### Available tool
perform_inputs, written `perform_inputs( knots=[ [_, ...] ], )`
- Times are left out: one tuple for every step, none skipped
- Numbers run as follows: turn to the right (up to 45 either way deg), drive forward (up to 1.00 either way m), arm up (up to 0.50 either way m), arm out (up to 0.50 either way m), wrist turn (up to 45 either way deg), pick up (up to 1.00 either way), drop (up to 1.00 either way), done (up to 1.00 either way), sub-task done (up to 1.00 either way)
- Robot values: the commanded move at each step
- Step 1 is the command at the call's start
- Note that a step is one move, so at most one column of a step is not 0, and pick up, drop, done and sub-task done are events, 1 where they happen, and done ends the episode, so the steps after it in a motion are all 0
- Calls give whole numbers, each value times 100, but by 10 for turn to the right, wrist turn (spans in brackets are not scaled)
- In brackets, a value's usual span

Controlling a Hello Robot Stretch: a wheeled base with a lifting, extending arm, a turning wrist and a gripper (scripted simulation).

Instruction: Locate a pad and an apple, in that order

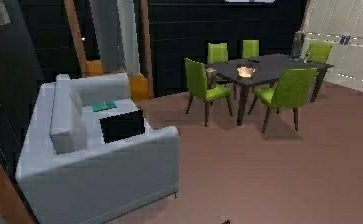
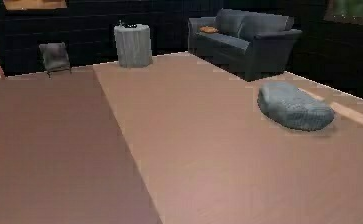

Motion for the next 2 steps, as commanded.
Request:
perform_inputs(
  knots=[
    [450, 0, 0, 0, 0, 0, 0, 0, 0],
    [60, 0, 0, 0, 0, 0, 0, 0, 0]
  ],
)
